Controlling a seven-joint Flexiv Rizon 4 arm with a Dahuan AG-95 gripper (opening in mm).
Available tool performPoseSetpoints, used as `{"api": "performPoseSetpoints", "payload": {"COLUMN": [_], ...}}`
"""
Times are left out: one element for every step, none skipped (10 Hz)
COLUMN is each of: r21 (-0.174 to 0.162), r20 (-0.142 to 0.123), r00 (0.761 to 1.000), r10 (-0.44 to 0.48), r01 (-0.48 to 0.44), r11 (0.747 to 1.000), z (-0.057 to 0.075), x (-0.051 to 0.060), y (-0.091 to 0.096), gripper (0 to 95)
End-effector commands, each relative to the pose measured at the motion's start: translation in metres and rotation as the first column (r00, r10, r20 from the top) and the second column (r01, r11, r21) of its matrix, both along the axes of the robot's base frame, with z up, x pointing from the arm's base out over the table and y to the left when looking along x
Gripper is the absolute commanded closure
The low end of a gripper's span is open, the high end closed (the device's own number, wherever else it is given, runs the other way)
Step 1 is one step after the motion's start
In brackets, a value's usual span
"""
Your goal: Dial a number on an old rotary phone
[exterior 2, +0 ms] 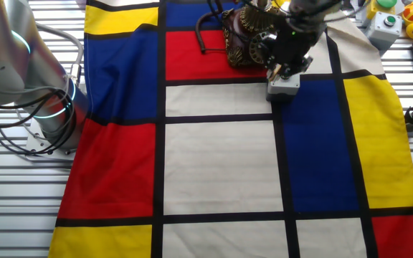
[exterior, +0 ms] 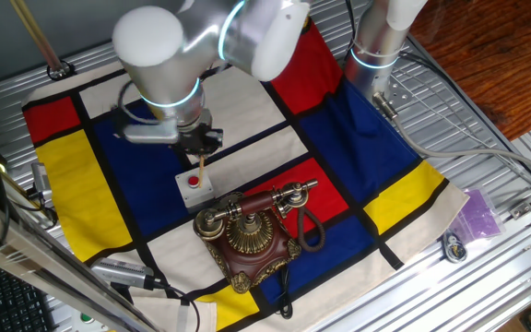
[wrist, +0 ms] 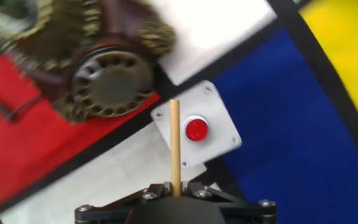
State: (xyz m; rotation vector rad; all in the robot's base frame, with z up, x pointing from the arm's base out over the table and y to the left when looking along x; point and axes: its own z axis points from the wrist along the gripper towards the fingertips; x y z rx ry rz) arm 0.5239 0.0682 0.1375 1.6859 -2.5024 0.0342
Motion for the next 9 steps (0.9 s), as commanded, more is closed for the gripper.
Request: {"api": "performPoseSetpoints", "payload": {"r21": [-0.012, -0.015, -0.029, -0.052, -0.054, -0.061, -0.066, -0.069, -0.075], "r20": [-0.006, -0.006, -0.012, -0.027, -0.034, -0.039, -0.037, -0.031, -0.031], "r00": [0.885, 0.877, 0.859, 0.834, 0.821, 0.811, 0.812, 0.813, 0.811], "r10": [0.465, 0.480, 0.512, 0.552, 0.570, 0.583, 0.582, 0.582, 0.584], "r01": [-0.465, -0.480, -0.512, -0.552, -0.571, -0.585, -0.584, -0.583, -0.585], "r11": [0.885, 0.877, 0.858, 0.832, 0.819, 0.809, 0.809, 0.810, 0.808], "z": [0.0141, 0.0125, 0.0108, 0.0091, 0.0087, 0.0088, 0.0086, 0.0077, 0.0072], "x": [0.0011, -0.0003, -0.0008, -0.0023, -0.0031, -0.0043, -0.0060, -0.0074, -0.0081], "y": [0.0209, 0.0253, 0.0288, 0.0307, 0.0305, 0.0303, 0.0298, 0.0290, 0.0287], "gripper": [95.0, 95.0, 95.0, 95.0, 95.0, 95.0, 95.0, 95.0, 95.0]}}
